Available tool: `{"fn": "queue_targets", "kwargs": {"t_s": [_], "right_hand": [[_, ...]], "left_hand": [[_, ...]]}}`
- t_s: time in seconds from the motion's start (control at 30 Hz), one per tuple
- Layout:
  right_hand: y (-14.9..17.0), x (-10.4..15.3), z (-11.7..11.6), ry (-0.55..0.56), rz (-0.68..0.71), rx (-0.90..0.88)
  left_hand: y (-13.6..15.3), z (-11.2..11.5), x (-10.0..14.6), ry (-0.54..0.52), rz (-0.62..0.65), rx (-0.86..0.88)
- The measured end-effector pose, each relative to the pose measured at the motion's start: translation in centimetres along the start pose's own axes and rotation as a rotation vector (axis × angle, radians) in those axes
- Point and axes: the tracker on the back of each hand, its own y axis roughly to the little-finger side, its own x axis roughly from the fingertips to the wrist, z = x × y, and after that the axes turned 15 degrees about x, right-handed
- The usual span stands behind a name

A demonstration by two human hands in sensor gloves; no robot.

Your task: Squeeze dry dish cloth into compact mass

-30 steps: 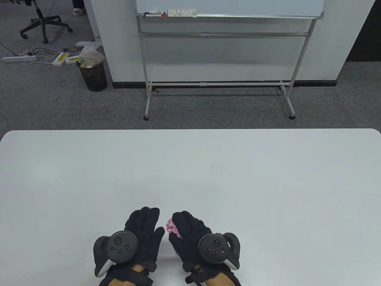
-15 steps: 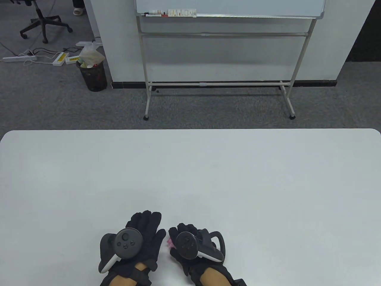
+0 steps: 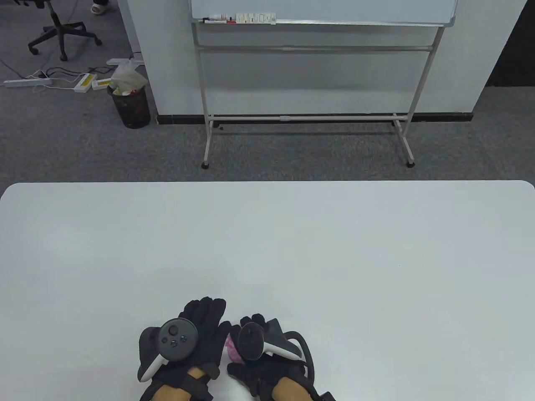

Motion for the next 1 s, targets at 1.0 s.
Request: {"fn": "queue_targets", "kwargs": {"t_s": [1.0], "right_hand": [[10.4,10.2,7.4,0.741,-0.308,-0.395]], "left_hand": [[0.8,-1.1,0.2,-0.067,0.004,0.005]]}}
